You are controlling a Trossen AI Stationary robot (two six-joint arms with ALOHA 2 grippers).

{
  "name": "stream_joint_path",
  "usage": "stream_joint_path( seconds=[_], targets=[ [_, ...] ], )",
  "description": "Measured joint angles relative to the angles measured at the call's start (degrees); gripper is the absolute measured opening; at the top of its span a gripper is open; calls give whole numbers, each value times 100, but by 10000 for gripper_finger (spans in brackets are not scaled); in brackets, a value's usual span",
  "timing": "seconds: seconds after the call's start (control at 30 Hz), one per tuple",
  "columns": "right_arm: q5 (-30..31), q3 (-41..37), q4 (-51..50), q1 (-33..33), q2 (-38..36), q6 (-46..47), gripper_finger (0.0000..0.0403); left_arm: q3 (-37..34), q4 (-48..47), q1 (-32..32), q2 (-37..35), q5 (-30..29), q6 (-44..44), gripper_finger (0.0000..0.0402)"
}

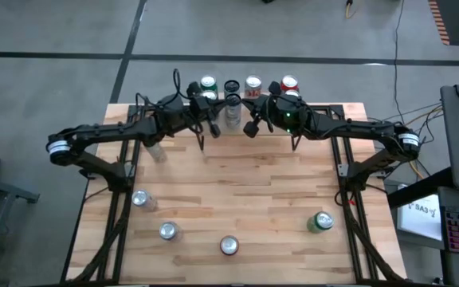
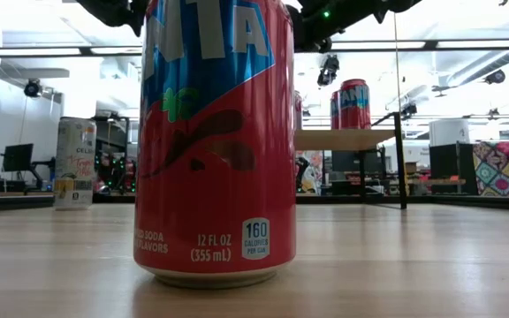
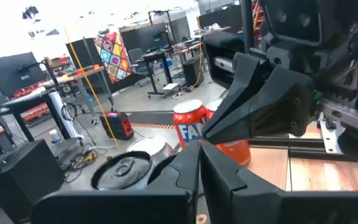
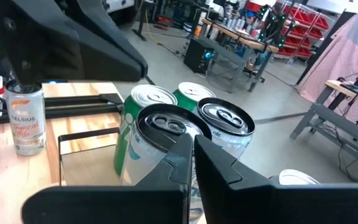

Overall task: Place canned beverage on shelf
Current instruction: Put the white blue soda can on the shelf aligned with the other white blue soda can

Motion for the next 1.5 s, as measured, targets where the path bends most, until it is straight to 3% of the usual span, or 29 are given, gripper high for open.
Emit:
stream_joint_path(
  seconds=[0.37, 1.5],
  targets=[
    [-79, 0, 47, 0, -11, 86, 9, 0, -13, 107, -12, -251, 639, 0],
    [-258, 125, 105, 2, 111, 311, 9, -13, -125, 227, 15, 35, 328, 0]
  ],
)
